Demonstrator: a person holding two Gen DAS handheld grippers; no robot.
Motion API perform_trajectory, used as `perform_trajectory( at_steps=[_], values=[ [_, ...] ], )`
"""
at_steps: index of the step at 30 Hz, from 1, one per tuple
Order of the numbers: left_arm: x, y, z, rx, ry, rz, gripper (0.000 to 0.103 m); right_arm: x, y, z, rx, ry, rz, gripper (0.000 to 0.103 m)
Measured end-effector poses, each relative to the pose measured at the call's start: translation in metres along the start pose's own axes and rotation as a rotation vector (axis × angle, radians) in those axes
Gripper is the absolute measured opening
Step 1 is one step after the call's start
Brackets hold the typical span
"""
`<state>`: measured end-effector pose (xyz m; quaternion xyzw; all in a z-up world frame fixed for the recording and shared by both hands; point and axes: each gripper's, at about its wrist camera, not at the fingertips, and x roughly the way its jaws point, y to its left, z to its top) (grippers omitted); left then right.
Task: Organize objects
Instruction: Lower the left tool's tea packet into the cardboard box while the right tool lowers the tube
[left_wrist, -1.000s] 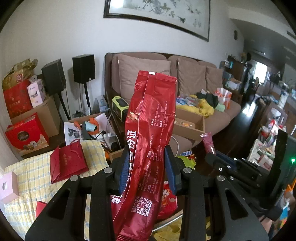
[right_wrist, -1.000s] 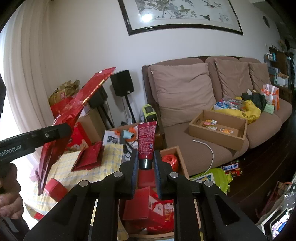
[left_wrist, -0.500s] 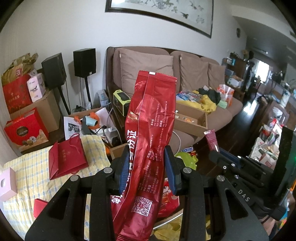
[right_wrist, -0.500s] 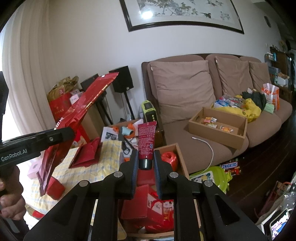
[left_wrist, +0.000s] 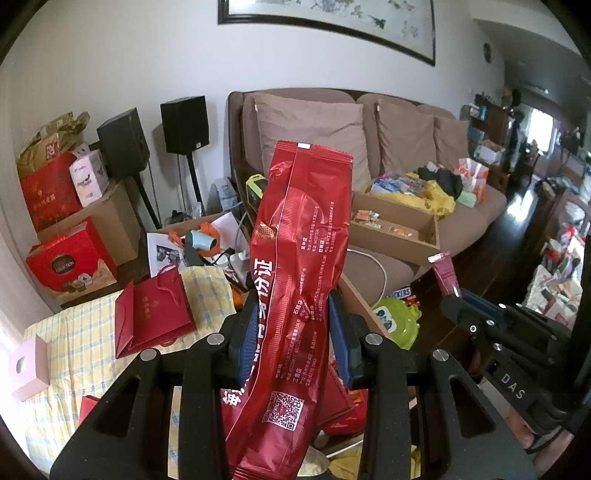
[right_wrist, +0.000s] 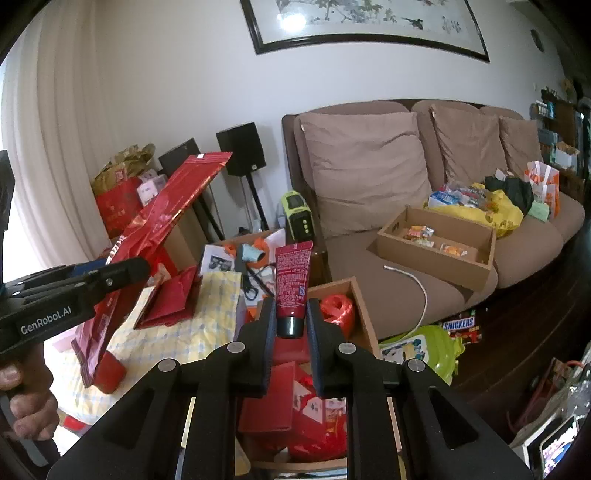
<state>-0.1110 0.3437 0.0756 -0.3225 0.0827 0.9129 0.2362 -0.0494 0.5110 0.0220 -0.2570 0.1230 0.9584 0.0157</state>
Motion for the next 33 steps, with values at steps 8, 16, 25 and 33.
perform_trajectory(
  at_steps=[8,16,25,33],
  values=[
    [0.012,-0.001,-0.009,0.000,0.030,-0.007,0.033,0.013,-0.003,-0.005,0.003,0.031,-0.004,0.015],
    [0.021,-0.001,-0.016,0.001,0.051,-0.005,0.033,0.023,-0.007,-0.011,0.009,0.058,-0.008,0.015],
    [0.033,-0.008,-0.022,0.011,0.068,0.001,0.033,0.039,-0.008,-0.018,0.018,0.095,-0.004,0.015],
    [0.037,-0.014,-0.027,0.042,0.064,0.006,0.033,0.050,-0.012,-0.023,0.034,0.116,-0.004,0.015]
  ],
)
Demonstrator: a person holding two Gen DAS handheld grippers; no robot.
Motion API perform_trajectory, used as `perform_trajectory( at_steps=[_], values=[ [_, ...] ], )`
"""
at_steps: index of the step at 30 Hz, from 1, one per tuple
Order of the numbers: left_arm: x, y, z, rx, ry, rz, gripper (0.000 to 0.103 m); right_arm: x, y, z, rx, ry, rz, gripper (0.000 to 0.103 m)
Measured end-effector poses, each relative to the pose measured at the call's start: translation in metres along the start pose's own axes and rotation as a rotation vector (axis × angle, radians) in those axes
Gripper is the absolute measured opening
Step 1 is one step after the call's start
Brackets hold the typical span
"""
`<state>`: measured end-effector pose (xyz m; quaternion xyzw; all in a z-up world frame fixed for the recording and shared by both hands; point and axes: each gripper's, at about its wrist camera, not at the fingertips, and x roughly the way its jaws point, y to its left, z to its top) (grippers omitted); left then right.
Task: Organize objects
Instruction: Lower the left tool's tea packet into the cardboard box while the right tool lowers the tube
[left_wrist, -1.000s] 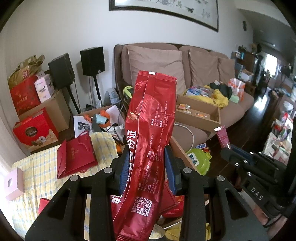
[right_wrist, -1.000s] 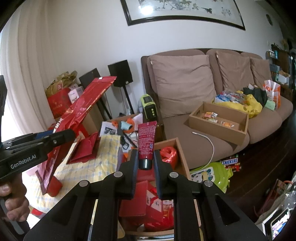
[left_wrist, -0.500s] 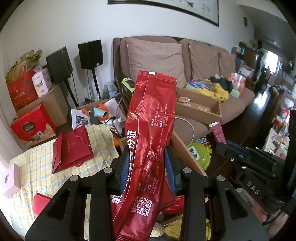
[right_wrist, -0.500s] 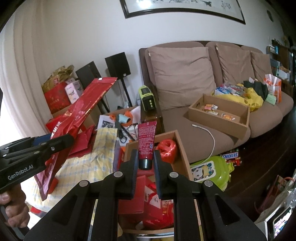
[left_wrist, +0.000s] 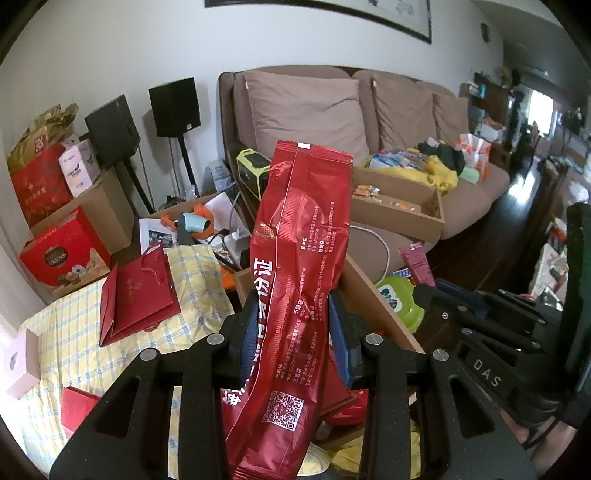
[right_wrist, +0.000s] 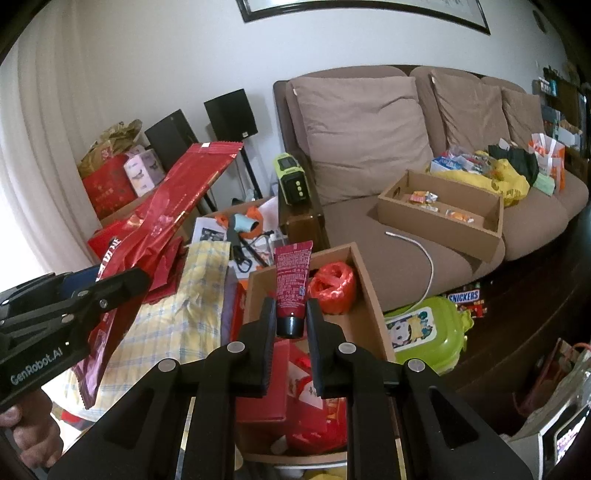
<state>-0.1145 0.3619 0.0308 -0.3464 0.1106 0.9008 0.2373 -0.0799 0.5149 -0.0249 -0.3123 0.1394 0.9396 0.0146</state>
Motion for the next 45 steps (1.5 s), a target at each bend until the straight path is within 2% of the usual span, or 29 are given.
perform_trajectory(
  at_steps=[10,45],
  values=[
    [0.010,0.000,-0.004,-0.014,0.031,-0.025,0.033,0.013,-0.002,-0.004,0.012,0.023,0.004,0.015],
    [0.049,0.000,-0.019,-0.028,0.107,-0.029,0.033,0.055,-0.024,-0.023,0.061,0.115,-0.019,0.015]
  ],
)
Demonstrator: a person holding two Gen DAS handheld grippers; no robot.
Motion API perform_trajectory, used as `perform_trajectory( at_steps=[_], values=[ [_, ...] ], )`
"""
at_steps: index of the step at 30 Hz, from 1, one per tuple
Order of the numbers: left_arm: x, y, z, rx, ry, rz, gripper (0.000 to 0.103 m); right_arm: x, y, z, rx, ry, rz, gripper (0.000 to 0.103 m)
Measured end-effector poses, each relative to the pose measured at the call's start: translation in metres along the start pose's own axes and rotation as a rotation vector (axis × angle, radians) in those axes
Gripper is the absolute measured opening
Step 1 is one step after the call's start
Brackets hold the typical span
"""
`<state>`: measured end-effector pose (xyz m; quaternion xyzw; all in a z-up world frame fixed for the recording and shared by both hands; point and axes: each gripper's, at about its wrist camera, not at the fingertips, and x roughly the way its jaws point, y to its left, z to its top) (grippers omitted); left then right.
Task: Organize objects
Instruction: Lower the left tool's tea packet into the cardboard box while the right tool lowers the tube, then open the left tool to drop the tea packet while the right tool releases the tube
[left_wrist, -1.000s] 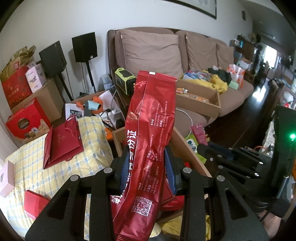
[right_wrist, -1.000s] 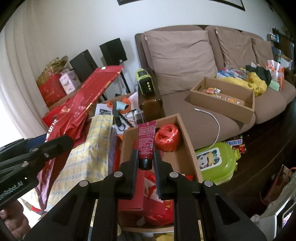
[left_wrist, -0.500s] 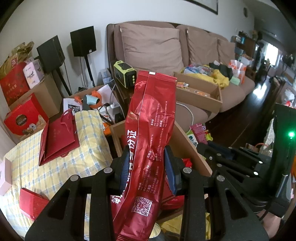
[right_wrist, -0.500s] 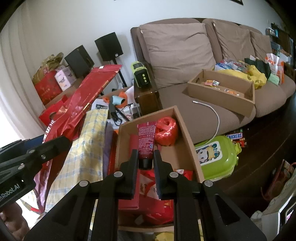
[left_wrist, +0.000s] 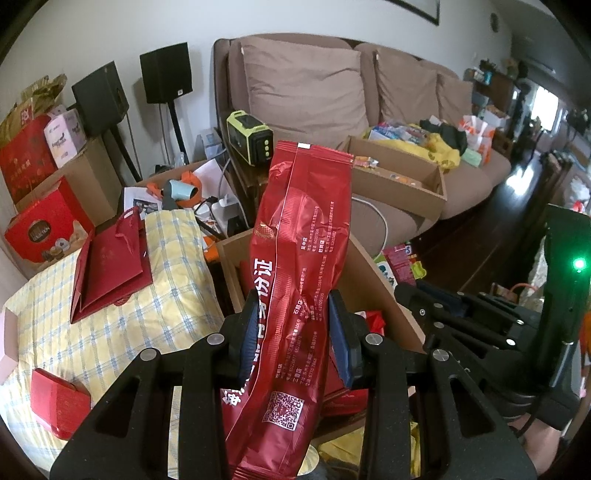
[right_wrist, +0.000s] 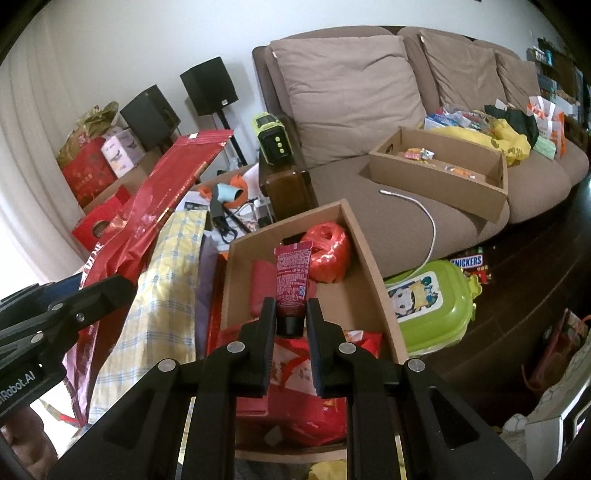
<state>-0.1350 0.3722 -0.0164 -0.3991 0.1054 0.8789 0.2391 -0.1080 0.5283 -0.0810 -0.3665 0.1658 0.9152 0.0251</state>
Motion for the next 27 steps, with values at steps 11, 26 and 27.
perform_trajectory(
  at_steps=[11,26,27],
  values=[
    [0.011,0.005,-0.004,-0.014,0.023,-0.002,0.033,0.006,-0.001,-0.004,0.003,0.018,-0.002,0.015],
    [0.031,0.009,-0.012,-0.057,0.074,-0.038,0.033,0.021,-0.009,-0.009,0.014,0.061,-0.007,0.015],
    [0.032,0.008,-0.013,-0.057,0.075,-0.037,0.033,0.023,-0.010,-0.010,0.014,0.069,-0.007,0.015]
  ],
)
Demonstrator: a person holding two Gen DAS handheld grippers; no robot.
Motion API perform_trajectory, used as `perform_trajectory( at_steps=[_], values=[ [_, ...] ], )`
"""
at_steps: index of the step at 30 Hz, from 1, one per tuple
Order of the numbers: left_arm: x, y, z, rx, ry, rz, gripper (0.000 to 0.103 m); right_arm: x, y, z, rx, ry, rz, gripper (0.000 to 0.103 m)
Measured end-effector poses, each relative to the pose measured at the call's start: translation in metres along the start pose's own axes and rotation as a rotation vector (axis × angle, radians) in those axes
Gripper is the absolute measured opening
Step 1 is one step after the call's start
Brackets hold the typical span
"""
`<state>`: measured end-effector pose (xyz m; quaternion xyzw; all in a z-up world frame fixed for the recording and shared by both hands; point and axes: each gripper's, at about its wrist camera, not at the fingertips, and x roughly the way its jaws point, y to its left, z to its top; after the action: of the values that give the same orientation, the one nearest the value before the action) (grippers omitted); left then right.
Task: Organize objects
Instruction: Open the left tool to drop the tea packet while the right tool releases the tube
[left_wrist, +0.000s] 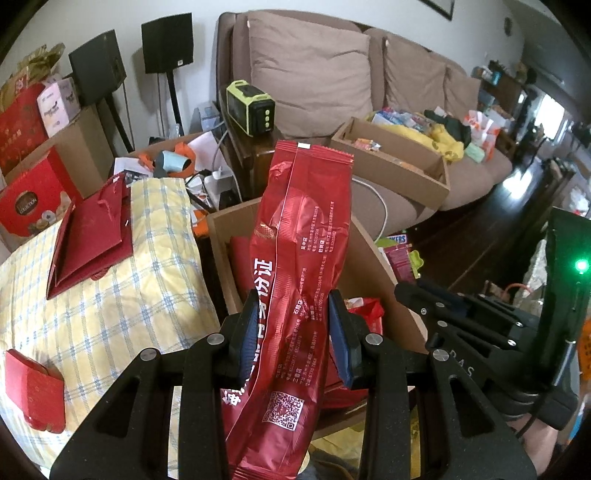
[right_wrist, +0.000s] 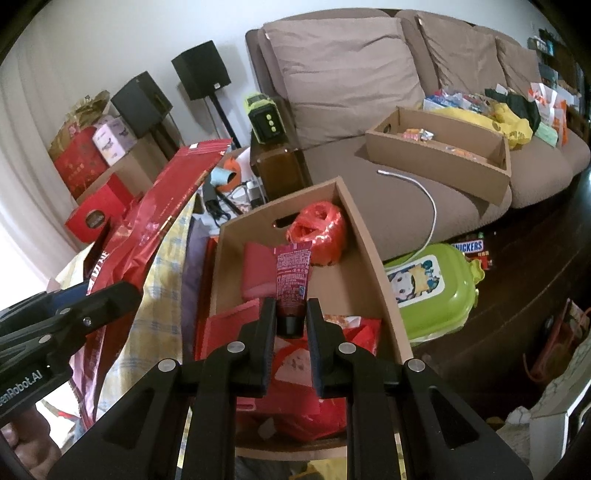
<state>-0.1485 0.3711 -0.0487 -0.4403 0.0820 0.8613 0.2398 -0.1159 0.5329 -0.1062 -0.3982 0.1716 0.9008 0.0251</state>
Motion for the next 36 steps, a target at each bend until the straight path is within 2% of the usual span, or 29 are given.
perform_trajectory(
  at_steps=[7,11,14,23,26,30,36],
  values=[
    [0.009,0.001,-0.003,-0.006,0.028,0.000,0.033,0.009,0.001,-0.003,-0.012,0.041,-0.009,0.015],
    [0.018,0.002,-0.008,-0.003,0.050,0.010,0.033,0.025,0.002,-0.009,-0.043,0.116,-0.075,0.015],
    [0.023,0.002,-0.012,-0.004,0.061,0.012,0.033,0.033,-0.001,-0.013,-0.035,0.152,-0.079,0.015],
    [0.031,0.005,-0.014,-0.009,0.079,0.025,0.033,0.044,-0.003,-0.019,-0.057,0.211,-0.107,0.015],
    [0.033,0.006,-0.014,-0.015,0.086,0.021,0.033,0.042,-0.004,-0.020,-0.053,0.207,-0.108,0.016],
    [0.043,0.009,-0.011,-0.060,0.119,-0.030,0.033,0.039,-0.007,-0.017,-0.040,0.183,-0.127,0.018],
    [0.064,0.011,-0.003,-0.188,0.181,-0.147,0.033,0.034,-0.022,-0.014,0.003,0.160,-0.162,0.018]
  ],
)
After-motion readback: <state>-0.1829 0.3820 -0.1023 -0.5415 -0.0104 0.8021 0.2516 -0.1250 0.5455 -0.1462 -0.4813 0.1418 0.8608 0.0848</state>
